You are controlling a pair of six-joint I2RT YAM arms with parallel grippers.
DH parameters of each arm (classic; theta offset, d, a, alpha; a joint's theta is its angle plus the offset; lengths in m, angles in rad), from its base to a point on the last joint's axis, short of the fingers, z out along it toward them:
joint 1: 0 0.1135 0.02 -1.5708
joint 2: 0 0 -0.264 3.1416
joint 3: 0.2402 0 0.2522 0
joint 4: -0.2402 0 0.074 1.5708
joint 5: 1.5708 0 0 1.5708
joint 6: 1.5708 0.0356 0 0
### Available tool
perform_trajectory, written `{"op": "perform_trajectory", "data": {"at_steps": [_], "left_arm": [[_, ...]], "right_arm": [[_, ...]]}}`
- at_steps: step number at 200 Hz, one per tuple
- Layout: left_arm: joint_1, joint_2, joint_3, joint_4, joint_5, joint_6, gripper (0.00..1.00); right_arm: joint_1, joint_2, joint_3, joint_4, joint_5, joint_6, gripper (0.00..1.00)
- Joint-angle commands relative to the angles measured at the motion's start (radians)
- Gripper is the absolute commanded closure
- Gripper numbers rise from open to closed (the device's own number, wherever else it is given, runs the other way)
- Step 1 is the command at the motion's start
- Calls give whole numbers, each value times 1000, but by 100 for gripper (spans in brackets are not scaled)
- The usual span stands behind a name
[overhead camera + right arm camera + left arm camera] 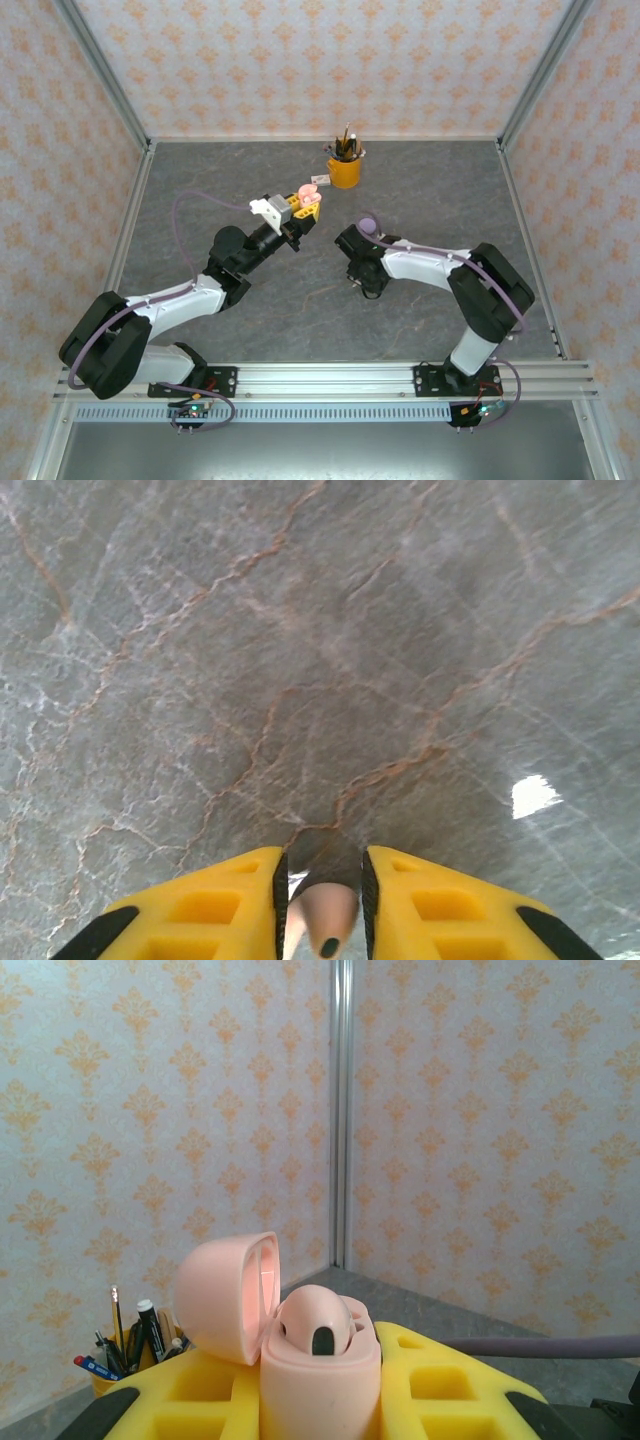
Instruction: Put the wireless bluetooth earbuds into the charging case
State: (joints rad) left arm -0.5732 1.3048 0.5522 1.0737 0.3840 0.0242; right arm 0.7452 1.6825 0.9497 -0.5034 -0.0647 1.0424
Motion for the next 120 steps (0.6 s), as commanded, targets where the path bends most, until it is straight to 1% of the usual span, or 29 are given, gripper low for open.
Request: {"op": "perform_trajectory", "data": {"at_steps": [1, 47, 62, 78, 89, 96, 104, 120], "left_arm": [[11, -22, -12, 55, -13, -2, 100], [10, -30, -18, 54, -17, 0, 100], [10, -32, -20, 55, -17, -1, 100], [11, -31, -21, 60, -17, -5, 100], [11, -31, -21, 61, -17, -7, 100], [11, -32, -21, 61, -18, -9, 100], [11, -33, -21, 61, -18, -9, 100], [11, -37, -21, 60, -20, -10, 100]], "right_arm": [[2, 31, 35, 4, -40, -69, 74], [2, 87, 93, -51, -112, -271, 76], [2, 104, 120, -64, -131, -371, 76], [1, 125, 166, -106, -128, -490, 77], [2, 136, 194, -137, -103, -552, 77], [2, 140, 207, -153, -91, -580, 76], [2, 138, 217, -166, -85, -600, 72], [2, 109, 223, -176, -68, -589, 63]]}}
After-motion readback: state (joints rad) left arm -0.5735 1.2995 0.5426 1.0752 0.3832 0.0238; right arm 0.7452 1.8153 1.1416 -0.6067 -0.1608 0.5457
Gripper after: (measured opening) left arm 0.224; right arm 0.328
